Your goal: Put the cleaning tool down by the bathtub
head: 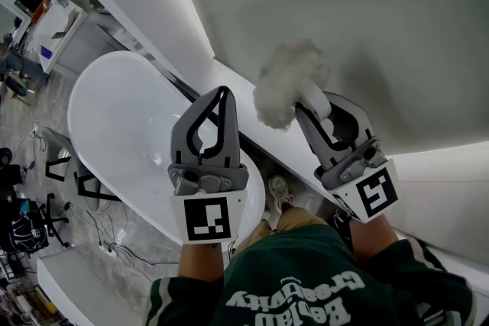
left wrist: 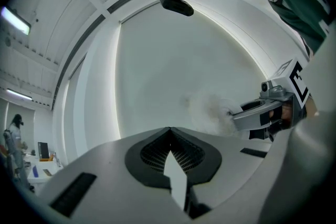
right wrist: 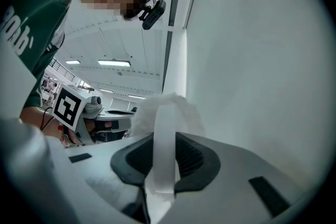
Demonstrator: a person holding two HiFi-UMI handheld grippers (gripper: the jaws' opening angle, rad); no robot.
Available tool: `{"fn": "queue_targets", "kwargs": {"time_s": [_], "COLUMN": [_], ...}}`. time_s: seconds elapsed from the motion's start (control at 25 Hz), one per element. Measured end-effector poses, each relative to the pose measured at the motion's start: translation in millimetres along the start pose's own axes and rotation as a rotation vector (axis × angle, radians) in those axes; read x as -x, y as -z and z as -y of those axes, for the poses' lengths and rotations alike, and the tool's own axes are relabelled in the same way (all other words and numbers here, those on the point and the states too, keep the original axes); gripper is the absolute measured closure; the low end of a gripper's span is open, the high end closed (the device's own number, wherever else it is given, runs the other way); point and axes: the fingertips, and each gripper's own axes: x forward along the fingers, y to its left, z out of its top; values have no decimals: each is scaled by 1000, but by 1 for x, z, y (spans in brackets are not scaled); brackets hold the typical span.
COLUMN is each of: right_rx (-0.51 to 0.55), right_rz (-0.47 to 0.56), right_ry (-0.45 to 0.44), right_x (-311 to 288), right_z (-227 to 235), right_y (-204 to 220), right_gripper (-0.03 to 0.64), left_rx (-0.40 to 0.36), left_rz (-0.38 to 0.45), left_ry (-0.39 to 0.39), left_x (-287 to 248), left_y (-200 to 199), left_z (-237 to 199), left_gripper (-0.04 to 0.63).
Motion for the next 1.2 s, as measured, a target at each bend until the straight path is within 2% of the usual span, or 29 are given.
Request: {"fn": "queue_targets", "kwargs": {"time_s": [0.16,0.28,0.72,0.92,1.2], "right_rx": [-16,-7,-22,-75,-96], "right_rz": [-59,-113,-361,-423,-531], "right_ry": [-21,-33,-86,-102,-141], "right_x": [-14,-26,-74,-81,-80], "right_z": [-3,-4,-18,-14,-18], "right_y": [18,36,154,212,261], "right_gripper": [523,523,523,523,524], "left_rx": [-18,4,1,12,44], "left_rz": [-20,-10,-68,-68,-121], "left_ry": [-24,-38,-73,-121,-121], "left_x": [2,7,23,24,16], "left_y": [10,10,64,77,106], "left_z": [-4,-9,-15,-17,-3], "left_gripper": [588,588,588,588,588]}}
